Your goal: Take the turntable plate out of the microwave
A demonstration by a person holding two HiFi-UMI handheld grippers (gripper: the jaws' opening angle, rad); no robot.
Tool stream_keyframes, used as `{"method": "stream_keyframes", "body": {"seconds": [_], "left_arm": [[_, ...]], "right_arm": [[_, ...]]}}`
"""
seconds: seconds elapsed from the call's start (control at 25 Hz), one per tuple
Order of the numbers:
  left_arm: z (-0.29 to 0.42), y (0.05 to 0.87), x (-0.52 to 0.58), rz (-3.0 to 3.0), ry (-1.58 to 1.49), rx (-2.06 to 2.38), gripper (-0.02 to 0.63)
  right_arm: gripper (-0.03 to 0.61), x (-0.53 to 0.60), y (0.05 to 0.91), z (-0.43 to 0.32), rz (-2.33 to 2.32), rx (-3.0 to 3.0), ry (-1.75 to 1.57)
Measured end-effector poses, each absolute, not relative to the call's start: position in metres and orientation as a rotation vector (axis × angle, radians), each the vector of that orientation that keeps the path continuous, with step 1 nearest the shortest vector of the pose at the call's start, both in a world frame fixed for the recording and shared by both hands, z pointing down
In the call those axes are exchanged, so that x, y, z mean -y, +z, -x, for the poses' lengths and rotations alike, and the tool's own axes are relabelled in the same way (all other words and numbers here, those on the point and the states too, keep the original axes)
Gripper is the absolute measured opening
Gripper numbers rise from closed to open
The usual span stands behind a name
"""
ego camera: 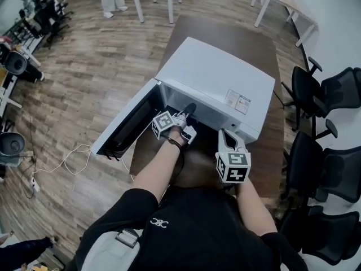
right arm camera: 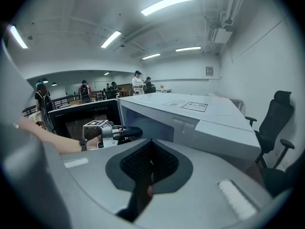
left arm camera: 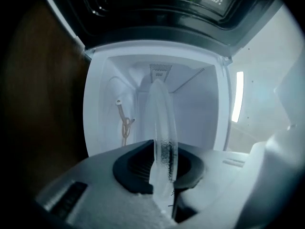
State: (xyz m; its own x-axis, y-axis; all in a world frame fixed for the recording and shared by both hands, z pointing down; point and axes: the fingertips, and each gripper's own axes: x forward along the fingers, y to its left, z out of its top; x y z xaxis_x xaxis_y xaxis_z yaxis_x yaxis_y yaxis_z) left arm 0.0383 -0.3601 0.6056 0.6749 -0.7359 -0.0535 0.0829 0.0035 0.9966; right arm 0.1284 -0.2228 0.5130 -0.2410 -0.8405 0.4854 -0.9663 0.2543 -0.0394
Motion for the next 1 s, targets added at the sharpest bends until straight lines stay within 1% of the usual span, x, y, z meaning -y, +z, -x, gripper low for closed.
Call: {"method": "stream_keyframes", "body": {"seconds": [0.6, 0.88, 1.0], "left_arm": [[-0.011, 0.586, 0.281, -1.450, -0.704, 0.597, 0.037], [0.015, 0.567, 0.250, -1.483, -0.750, 0.578, 0.037], [0.027, 0.558, 0.236, -1.482, -0.769, 0.571, 0.037]], "right_arm": [[0.009, 0.226, 0.499, -0.117, -1.596, 2.298, 0.459], [0.009, 0.228, 0.492, -0.108, -1.576, 2.427, 0.527], [0.008, 0.229, 0.482, -0.107, -1.600, 2.475, 0.507]]}}
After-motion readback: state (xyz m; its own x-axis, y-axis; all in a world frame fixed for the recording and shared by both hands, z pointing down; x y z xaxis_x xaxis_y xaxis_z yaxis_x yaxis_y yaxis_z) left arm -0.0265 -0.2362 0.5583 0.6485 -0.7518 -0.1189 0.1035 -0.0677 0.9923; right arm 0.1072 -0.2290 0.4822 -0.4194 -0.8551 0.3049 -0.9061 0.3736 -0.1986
